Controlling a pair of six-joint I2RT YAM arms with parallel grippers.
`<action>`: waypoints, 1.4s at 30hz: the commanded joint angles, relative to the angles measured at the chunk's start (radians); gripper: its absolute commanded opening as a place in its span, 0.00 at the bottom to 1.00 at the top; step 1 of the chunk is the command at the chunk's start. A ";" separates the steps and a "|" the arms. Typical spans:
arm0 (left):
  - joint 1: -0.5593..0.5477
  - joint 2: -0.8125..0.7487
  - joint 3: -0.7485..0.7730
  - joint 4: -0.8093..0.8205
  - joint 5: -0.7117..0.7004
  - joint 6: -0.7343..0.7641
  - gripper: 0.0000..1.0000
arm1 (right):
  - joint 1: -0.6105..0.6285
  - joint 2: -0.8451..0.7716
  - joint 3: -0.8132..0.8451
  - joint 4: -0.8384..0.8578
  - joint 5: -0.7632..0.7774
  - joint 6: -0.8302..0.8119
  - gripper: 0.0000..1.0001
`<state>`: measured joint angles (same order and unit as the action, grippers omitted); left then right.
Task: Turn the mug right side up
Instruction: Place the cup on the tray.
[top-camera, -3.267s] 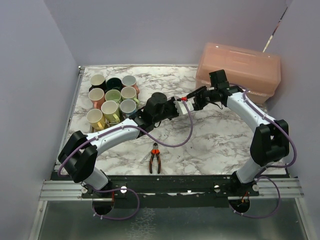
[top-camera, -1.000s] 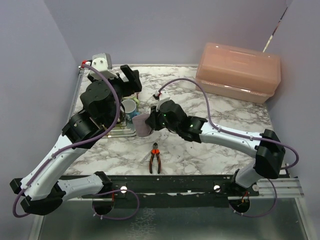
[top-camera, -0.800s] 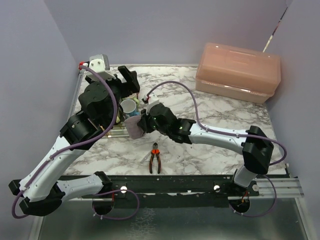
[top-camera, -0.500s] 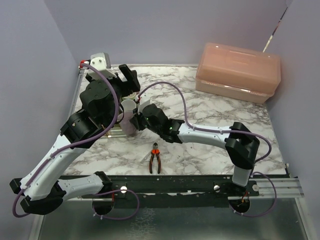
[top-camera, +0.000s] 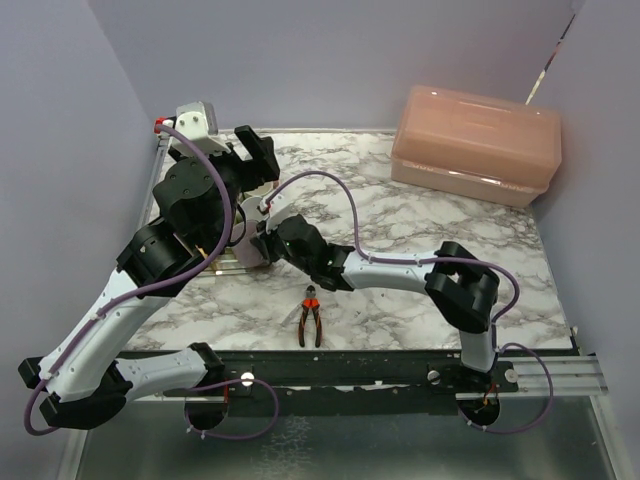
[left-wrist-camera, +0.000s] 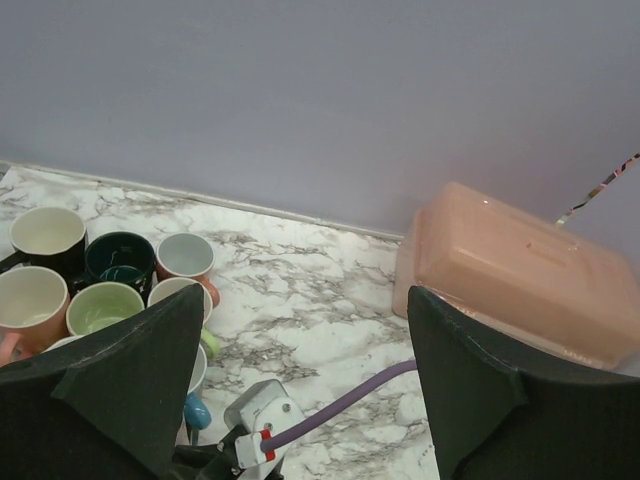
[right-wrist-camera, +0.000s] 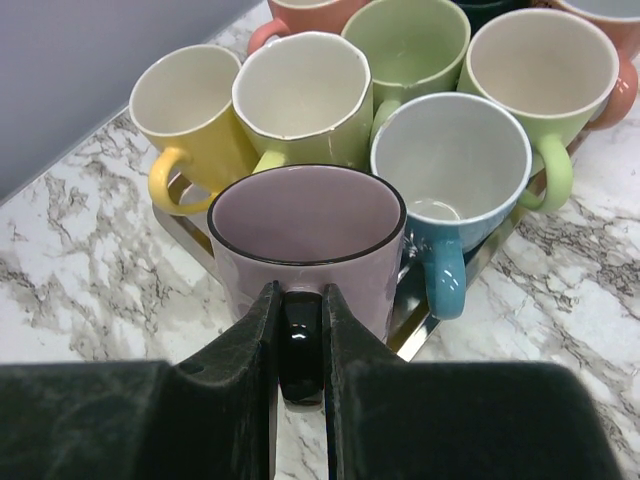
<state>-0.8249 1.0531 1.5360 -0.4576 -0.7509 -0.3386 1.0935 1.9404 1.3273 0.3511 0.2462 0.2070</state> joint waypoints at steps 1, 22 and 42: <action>0.000 -0.003 0.010 -0.006 0.015 0.012 0.83 | 0.007 0.020 -0.015 0.217 0.034 -0.070 0.01; 0.000 0.016 0.002 -0.005 0.022 0.031 0.78 | 0.037 0.070 -0.237 0.547 0.012 -0.198 0.08; 0.000 0.026 -0.019 -0.007 0.017 0.062 0.83 | 0.037 -0.106 -0.282 0.222 -0.060 -0.045 0.71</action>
<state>-0.8249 1.0801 1.5299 -0.4583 -0.7471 -0.2993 1.1213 1.9121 1.0420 0.6941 0.2119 0.0986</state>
